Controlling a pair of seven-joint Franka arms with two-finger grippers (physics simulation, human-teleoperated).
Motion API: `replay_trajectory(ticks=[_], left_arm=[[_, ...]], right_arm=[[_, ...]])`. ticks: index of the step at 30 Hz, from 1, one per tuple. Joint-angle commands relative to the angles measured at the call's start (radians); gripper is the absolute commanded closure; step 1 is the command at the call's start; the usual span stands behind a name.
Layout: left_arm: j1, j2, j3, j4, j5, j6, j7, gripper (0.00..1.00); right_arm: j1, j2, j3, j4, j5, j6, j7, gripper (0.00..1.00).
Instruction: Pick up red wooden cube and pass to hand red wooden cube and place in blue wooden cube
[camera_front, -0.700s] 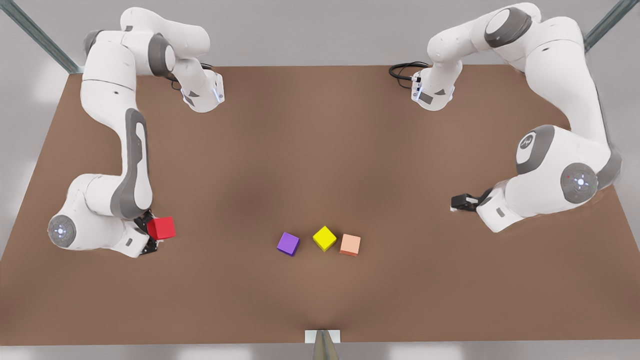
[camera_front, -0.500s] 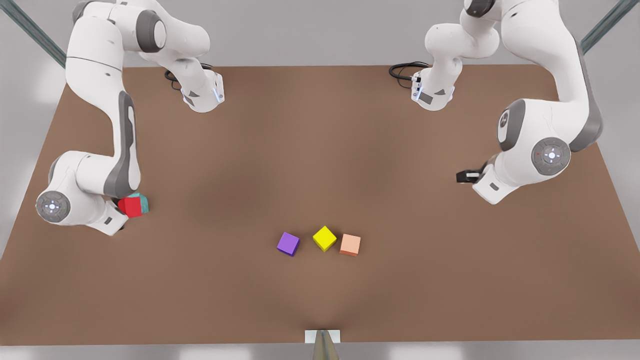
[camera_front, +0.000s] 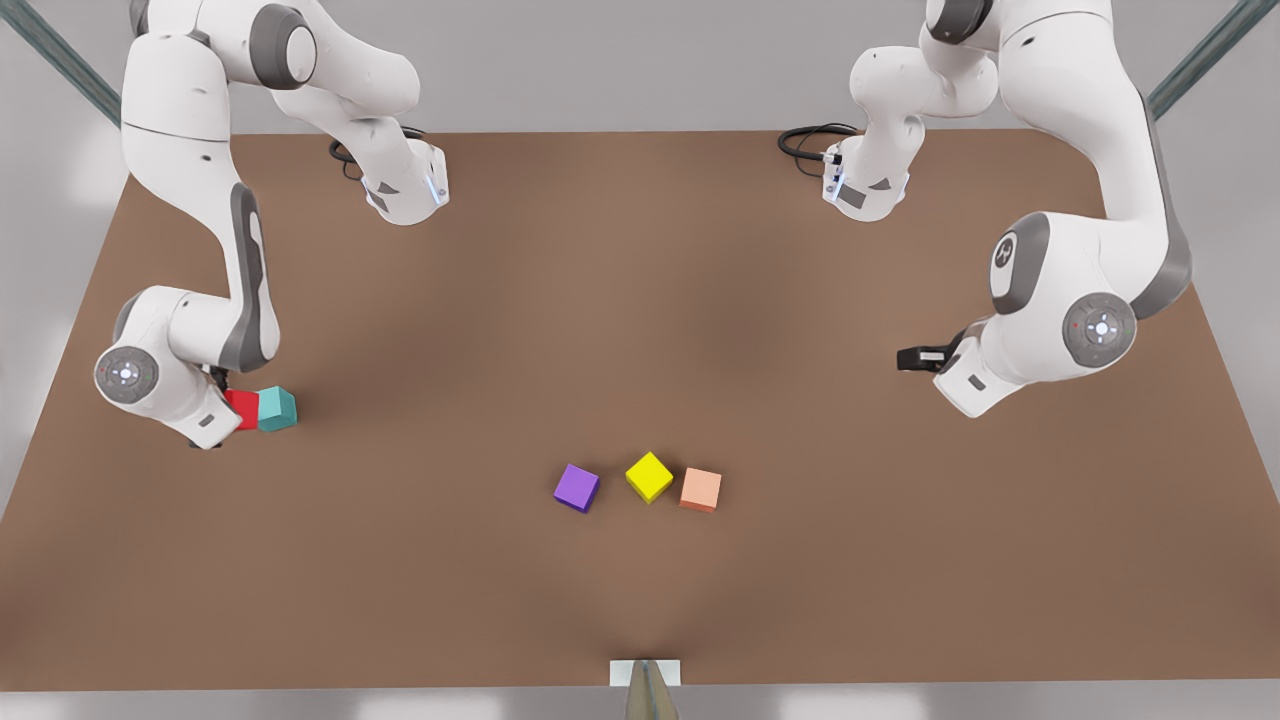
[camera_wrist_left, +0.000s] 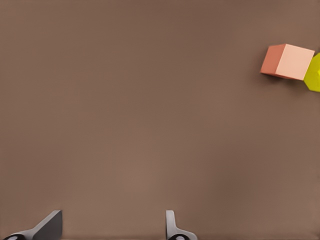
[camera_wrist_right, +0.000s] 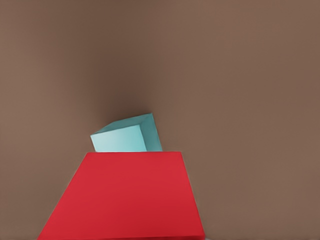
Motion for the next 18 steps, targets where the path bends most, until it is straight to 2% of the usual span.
replay_trajectory(ticks=[1,18], left_arm=[[0.000,0.000,0.000,0.000,-0.001,0.000,0.027,0.00],[0.001,0.000,0.000,0.000,0.002,0.000,0.029,0.00]], right_arm=[[-0.006,-0.001,0.000,-0.019,0.002,0.077,0.057,0.48],[-0.037,-0.007,0.001,-0.154,0.028,0.119,0.056,0.47]])
